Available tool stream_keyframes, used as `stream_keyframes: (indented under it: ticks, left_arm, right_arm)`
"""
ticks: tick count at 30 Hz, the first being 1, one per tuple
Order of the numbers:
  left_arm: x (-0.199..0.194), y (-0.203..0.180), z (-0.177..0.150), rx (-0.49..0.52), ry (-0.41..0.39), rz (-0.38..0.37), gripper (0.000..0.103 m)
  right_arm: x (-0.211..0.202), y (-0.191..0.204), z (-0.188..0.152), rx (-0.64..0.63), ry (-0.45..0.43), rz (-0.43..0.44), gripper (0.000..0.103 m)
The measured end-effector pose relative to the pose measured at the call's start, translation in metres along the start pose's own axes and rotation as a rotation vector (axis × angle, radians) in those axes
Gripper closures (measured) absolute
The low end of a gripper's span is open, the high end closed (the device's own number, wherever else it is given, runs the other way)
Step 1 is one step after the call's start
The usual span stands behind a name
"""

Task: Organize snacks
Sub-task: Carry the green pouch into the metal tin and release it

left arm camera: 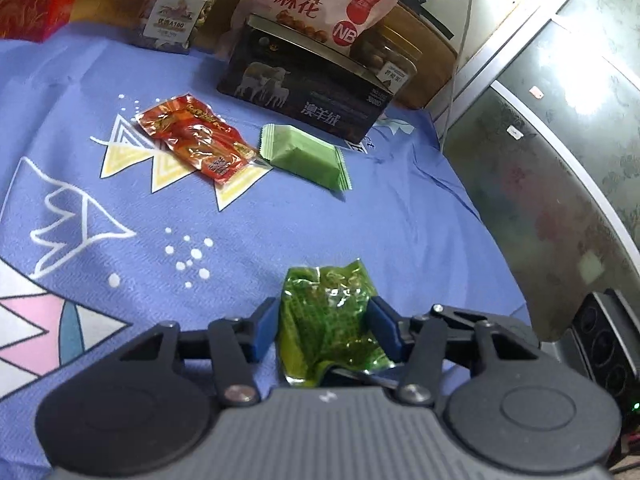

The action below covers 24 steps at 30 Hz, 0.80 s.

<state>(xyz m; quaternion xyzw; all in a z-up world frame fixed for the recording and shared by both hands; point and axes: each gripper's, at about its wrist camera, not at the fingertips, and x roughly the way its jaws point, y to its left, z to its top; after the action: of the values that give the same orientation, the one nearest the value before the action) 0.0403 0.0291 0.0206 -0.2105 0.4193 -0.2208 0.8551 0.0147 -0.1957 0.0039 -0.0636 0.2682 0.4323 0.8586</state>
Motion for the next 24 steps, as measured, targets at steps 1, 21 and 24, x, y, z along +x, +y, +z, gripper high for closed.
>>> stream_keyframes:
  ticks: [1, 21, 24]
  left_arm:
    - [-0.001, -0.001, 0.000, 0.001, 0.000, -0.001, 0.054]
    - [0.032, -0.033, 0.126, 0.187, -0.124, 0.005, 0.052]
    - [0.045, -0.032, 0.160, 0.202, -0.164, 0.037, 0.052]
  right_arm:
    - [-0.001, 0.001, -0.001, -0.002, 0.000, 0.011, 0.071]
    - [0.012, -0.074, 0.078, -0.041, -0.178, -0.101, 0.072]
    - [0.030, -0.099, 0.102, -0.035, -0.199, -0.111, 0.072]
